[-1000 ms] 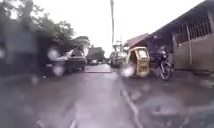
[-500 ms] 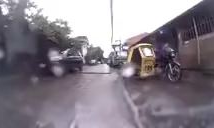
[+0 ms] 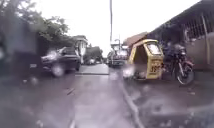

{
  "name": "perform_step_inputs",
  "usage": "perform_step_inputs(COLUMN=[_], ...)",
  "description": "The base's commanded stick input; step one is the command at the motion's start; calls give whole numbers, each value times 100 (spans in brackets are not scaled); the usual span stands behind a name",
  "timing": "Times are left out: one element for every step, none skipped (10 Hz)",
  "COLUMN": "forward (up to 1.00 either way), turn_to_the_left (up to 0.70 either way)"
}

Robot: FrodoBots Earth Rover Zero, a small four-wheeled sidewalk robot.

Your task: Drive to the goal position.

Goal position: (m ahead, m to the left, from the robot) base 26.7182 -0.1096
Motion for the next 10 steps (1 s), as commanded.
perform_step_inputs(forward=[100,100,100,100,100,100,100,100,100,100], turn_to_the_left=[0,0,0,0,0,0,0,0,0,0])
